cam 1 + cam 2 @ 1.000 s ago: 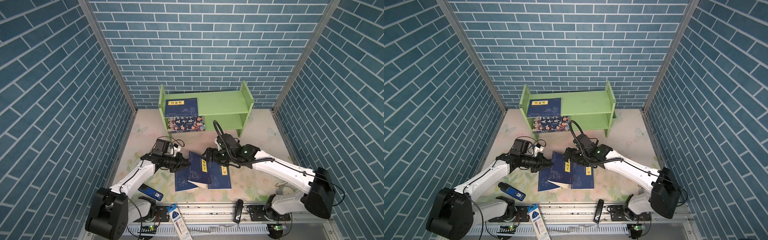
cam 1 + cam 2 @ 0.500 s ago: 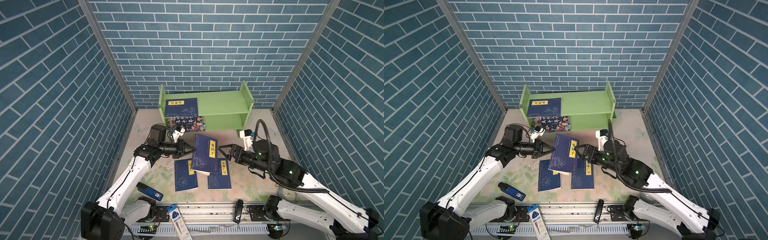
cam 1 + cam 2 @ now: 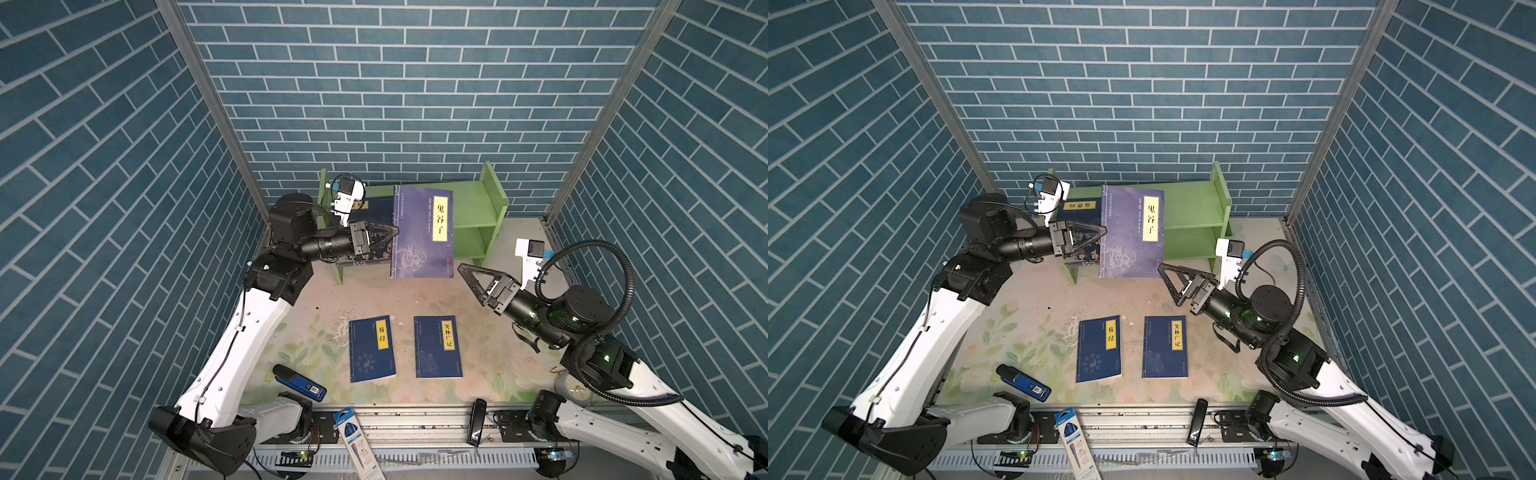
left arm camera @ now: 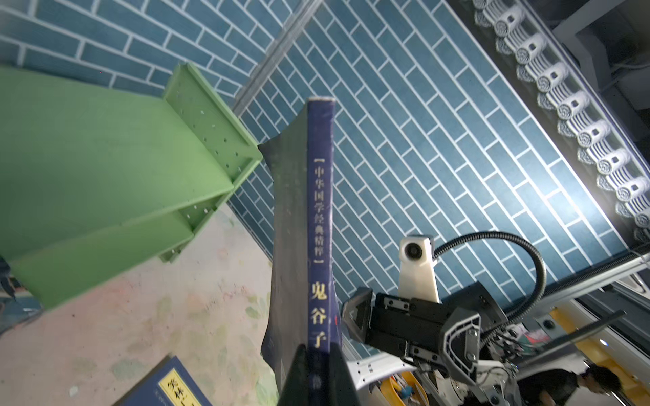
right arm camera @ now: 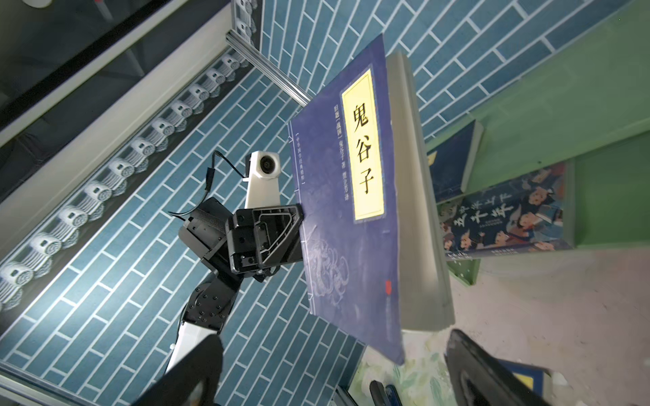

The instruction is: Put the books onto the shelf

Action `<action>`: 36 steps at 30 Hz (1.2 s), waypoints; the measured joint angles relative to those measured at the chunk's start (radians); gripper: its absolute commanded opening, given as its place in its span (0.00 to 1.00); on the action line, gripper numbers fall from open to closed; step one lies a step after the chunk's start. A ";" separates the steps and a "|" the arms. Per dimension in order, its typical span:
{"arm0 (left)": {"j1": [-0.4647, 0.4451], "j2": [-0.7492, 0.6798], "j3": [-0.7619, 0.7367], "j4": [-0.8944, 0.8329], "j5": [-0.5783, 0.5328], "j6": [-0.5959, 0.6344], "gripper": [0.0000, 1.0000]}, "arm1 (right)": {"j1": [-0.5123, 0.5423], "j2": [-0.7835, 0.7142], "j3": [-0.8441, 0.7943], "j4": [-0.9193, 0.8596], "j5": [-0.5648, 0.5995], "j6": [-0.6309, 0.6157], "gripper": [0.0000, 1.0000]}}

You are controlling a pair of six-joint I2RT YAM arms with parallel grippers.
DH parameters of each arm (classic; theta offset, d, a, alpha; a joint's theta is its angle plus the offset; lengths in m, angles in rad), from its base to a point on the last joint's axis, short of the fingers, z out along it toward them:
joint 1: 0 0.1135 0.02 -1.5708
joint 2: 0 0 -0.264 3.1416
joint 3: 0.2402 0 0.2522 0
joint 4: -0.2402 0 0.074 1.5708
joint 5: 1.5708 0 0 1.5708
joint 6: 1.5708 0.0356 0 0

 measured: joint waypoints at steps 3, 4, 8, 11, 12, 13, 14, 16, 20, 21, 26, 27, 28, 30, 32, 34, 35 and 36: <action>0.030 0.019 0.013 0.081 -0.068 -0.080 0.00 | 0.000 0.053 0.000 0.105 -0.010 -0.002 0.99; 0.042 0.027 0.018 0.101 -0.089 -0.105 0.00 | 0.000 0.072 0.000 0.131 -0.014 -0.001 0.99; 0.100 0.069 0.047 0.185 -0.179 -0.222 0.00 | 0.000 0.209 0.021 0.258 -0.042 0.002 0.99; 0.131 0.076 0.055 0.230 -0.231 -0.308 0.00 | 0.000 0.323 0.050 0.333 -0.058 0.008 0.99; 0.137 0.076 0.060 0.239 -0.244 -0.330 0.00 | 0.000 0.357 0.059 0.358 -0.063 0.010 0.99; 0.141 0.076 0.065 0.249 -0.253 -0.345 0.00 | 0.000 0.385 0.070 0.375 -0.067 0.011 0.99; 0.145 0.076 0.072 0.259 -0.262 -0.361 0.00 | 0.000 0.417 0.085 0.394 -0.073 0.018 0.99; 0.150 0.073 0.077 0.277 -0.280 -0.388 0.00 | 0.000 0.474 0.122 0.436 -0.084 0.028 0.99; 0.153 0.060 0.073 0.295 -0.296 -0.430 0.00 | -0.001 0.564 0.163 0.562 -0.090 0.049 0.99; 0.154 0.056 0.068 0.299 -0.298 -0.436 0.00 | -0.002 0.581 0.169 0.587 -0.090 0.056 0.99; 0.164 0.031 0.029 0.307 -0.307 -0.463 0.00 | -0.013 0.689 0.225 0.701 -0.104 0.099 0.99; 0.165 0.029 0.024 0.308 -0.309 -0.465 0.00 | -0.015 0.704 0.232 0.718 -0.106 0.108 0.99; 0.166 0.027 0.018 0.310 -0.312 -0.466 0.00 | -0.017 0.721 0.238 0.743 -0.106 0.115 0.99; 0.166 0.023 0.007 0.310 -0.316 -0.470 0.00 | -0.023 0.747 0.247 0.785 -0.107 0.134 0.99; 0.167 0.019 -0.004 0.310 -0.317 -0.473 0.00 | -0.030 0.776 0.261 0.829 -0.108 0.161 0.98; 0.168 0.013 -0.018 0.310 -0.319 -0.477 0.00 | -0.040 0.808 0.285 0.869 -0.107 0.187 0.97; 0.168 0.009 -0.027 0.310 -0.320 -0.480 0.00 | -0.045 0.824 0.296 0.888 -0.105 0.199 0.97; 0.169 0.002 -0.039 0.310 -0.320 -0.481 0.00 | -0.050 0.837 0.302 0.906 -0.103 0.212 0.96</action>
